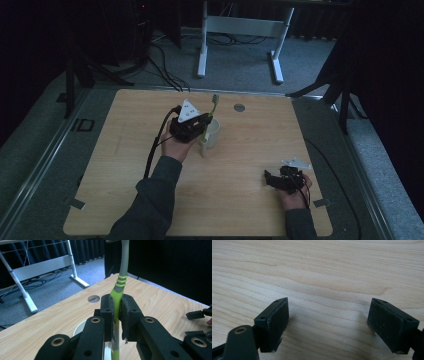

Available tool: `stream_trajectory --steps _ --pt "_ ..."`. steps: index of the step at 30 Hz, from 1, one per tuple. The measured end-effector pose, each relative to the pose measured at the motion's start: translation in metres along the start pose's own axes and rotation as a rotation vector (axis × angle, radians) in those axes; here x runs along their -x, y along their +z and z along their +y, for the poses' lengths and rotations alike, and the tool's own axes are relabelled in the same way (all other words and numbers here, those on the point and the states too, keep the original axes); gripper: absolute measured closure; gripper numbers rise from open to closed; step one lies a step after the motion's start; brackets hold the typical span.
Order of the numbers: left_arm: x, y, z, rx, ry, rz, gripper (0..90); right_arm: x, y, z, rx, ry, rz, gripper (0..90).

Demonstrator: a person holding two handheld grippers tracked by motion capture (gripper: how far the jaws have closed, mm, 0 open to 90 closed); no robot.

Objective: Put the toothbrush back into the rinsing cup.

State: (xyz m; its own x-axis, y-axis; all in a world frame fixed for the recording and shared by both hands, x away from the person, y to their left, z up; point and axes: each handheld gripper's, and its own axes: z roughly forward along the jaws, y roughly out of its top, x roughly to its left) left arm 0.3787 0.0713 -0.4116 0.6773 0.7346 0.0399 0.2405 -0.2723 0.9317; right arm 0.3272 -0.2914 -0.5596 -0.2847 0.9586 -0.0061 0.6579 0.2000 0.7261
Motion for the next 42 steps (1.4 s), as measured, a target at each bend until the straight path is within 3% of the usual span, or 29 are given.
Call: stream_trajectory --steps 42 --pt "-0.001 0.011 -0.011 -0.016 -0.001 0.005 81.0 0.000 0.000 0.000 -0.001 0.000 0.001 17.0"
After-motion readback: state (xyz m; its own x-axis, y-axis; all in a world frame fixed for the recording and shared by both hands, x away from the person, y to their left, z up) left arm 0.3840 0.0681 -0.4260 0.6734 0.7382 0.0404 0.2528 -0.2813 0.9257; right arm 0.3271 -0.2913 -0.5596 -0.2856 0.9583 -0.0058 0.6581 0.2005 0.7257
